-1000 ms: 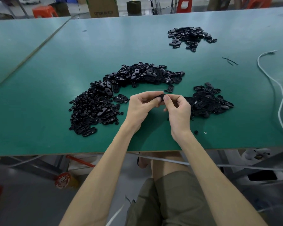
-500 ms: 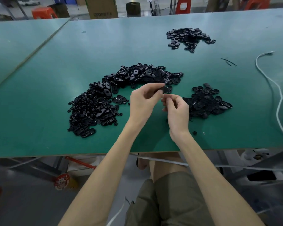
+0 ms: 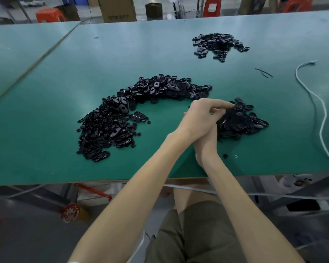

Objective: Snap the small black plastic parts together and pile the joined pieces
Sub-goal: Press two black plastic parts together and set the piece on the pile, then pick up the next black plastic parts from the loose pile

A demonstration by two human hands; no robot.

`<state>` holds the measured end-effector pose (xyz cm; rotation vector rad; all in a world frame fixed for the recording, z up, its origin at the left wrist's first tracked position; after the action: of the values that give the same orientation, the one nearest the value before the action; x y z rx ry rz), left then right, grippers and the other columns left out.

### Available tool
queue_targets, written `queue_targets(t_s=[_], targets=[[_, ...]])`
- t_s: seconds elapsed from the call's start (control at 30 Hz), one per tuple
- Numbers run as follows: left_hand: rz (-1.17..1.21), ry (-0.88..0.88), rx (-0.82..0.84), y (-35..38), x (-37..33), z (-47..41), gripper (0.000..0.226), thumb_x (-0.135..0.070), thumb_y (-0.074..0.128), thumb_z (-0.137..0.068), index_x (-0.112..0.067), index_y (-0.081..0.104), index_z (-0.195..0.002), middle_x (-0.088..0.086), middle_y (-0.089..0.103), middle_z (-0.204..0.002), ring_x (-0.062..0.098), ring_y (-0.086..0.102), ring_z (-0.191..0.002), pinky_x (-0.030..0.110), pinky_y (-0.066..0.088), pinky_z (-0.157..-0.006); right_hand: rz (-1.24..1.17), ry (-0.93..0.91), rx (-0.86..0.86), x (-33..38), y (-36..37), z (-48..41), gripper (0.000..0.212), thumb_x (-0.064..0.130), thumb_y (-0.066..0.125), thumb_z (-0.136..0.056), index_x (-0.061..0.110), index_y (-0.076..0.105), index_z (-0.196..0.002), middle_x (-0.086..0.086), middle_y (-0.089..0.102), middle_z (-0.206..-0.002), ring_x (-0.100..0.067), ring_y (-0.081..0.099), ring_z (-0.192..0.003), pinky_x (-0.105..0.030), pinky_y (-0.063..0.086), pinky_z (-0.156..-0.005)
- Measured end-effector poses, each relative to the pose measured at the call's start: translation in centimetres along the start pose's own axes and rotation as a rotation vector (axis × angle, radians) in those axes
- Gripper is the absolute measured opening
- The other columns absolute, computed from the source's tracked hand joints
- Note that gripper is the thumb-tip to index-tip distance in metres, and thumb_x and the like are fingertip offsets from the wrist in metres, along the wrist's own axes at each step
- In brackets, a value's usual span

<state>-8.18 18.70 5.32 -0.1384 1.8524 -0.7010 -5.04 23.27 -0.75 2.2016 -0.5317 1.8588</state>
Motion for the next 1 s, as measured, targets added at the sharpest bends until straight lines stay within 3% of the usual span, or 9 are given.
queue_targets(t_s=[0.07, 0.13, 0.27, 0.37, 0.47, 0.73, 0.8, 0.87, 1.0], targets=[[0.021, -0.03, -0.106, -2.2, 1.0, 0.7, 0.033, -0.004, 0.056, -0.1, -0.024, 0.079, -0.114, -0.011, 0.076, -0.115, -0.001, 0.066, -0.106, 0.007, 0.046, -0.09, 0.001, -0.001, 0.029, 0.5, 0.3, 0.0, 0.015, 0.014, 0.051, -0.103, 0.015, 0.066, -0.102, 0.006, 0.065, -0.085, -0.01, 0.056, -0.084, -0.028, 0.048, -0.075], [-0.022, -0.096, -0.212, -5.0, 2.6, 1.6, 0.039, 0.004, 0.051, -0.098, -0.018, 0.078, -0.114, -0.004, 0.075, -0.116, 0.005, 0.066, -0.109, 0.017, 0.05, -0.095, -0.102, 0.078, 0.042, -0.4, 0.6, -0.2, 0.018, 0.008, 0.057, -0.101, 0.017, 0.071, -0.095, 0.009, 0.072, -0.084, -0.008, 0.063, -0.079, -0.028, 0.049, -0.072], [-0.532, -0.32, -0.3, -10.8, 6.9, 3.3, 0.044, 0.007, 0.05, -0.095, -0.017, 0.072, -0.126, 0.011, 0.067, -0.128, 0.029, 0.058, -0.121, 0.043, 0.043, -0.108, -0.152, 0.11, 0.045, -0.6, 0.7, -0.1, 0.024, 0.007, 0.057, -0.103, 0.022, 0.074, -0.093, 0.011, 0.076, -0.082, -0.002, 0.067, -0.079, -0.019, 0.051, -0.067], [-0.774, -0.476, -0.255, -13.3, 9.7, 4.7, 0.029, -0.012, 0.057, -0.103, -0.016, 0.065, -0.131, 0.016, 0.058, -0.134, 0.035, 0.047, -0.128, 0.045, 0.032, -0.108, -0.139, 0.109, 0.047, -0.5, 0.7, -0.2, 0.022, 0.008, 0.057, -0.103, 0.021, 0.073, -0.094, 0.011, 0.075, -0.081, 0.0, 0.066, -0.077, -0.017, 0.051, -0.066], [-0.777, -0.528, -0.236, -14.1, 11.2, 5.3, 0.025, -0.025, 0.058, -0.105, -0.014, 0.066, -0.126, 0.016, 0.055, -0.132, 0.036, 0.043, -0.127, 0.046, 0.028, -0.107, -0.14, 0.112, 0.057, -0.6, 0.7, -0.2, 0.022, 0.008, 0.057, -0.104, 0.02, 0.073, -0.095, 0.009, 0.075, -0.083, 0.001, 0.065, -0.076, -0.017, 0.051, -0.066], [-0.679, -0.4, -0.392, -13.6, 10.2, 6.0, 0.024, -0.036, 0.06, -0.103, -0.021, 0.07, -0.118, 0.009, 0.06, -0.122, 0.029, 0.05, -0.117, 0.043, 0.027, -0.1, -0.141, 0.102, 0.054, -0.4, 0.7, -0.1, 0.023, 0.007, 0.056, -0.104, 0.02, 0.073, -0.095, 0.007, 0.074, -0.085, 0.0, 0.065, -0.077, -0.017, 0.051, -0.067], [-0.564, -0.313, -0.421, -13.0, 9.1, 5.9, 0.022, -0.037, 0.062, -0.102, -0.022, 0.07, -0.117, 0.003, 0.064, -0.117, 0.023, 0.054, -0.113, 0.041, 0.029, -0.101, -0.136, 0.09, 0.069, -0.3, 0.9, 0.0, 0.023, 0.006, 0.057, -0.104, 0.02, 0.073, -0.095, 0.007, 0.075, -0.086, 0.0, 0.066, -0.079, -0.018, 0.051, -0.067], [-0.223, -0.229, -0.429, -12.0, 8.1, 5.7, 0.017, -0.031, 0.068, -0.099, -0.021, 0.072, -0.112, -0.001, 0.069, -0.11, 0.014, 0.062, -0.104, 0.037, 0.042, -0.102, -0.123, 0.066, 0.103, 0.0, 1.2, 0.0, 0.022, 0.007, 0.058, -0.103, 0.02, 0.074, -0.097, 0.005, 0.076, -0.09, -0.004, 0.068, -0.084, -0.019, 0.052, -0.069], [0.37, -0.221, -0.337, -8.8, 7.1, 5.1, 0.016, -0.021, 0.067, -0.101, -0.009, 0.072, -0.111, 0.006, 0.077, -0.101, 0.012, 0.07, -0.091, 0.02, 0.053, -0.082, -0.144, 0.024, 0.182, 0.3, 1.7, 0.0, 0.018, 0.014, 0.065, -0.102, 0.027, 0.074, -0.11, 0.004, 0.078, -0.107, -0.013, 0.072, -0.104, -0.028, 0.059, -0.082]])
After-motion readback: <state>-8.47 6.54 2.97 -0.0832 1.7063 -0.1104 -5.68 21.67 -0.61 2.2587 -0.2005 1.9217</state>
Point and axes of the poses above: each hand's wrist, its own z-axis away from the middle knuckle, its own y-axis out of the palm, x = y × z, the point moved 8 cm from there along -z, towards the middle knuckle
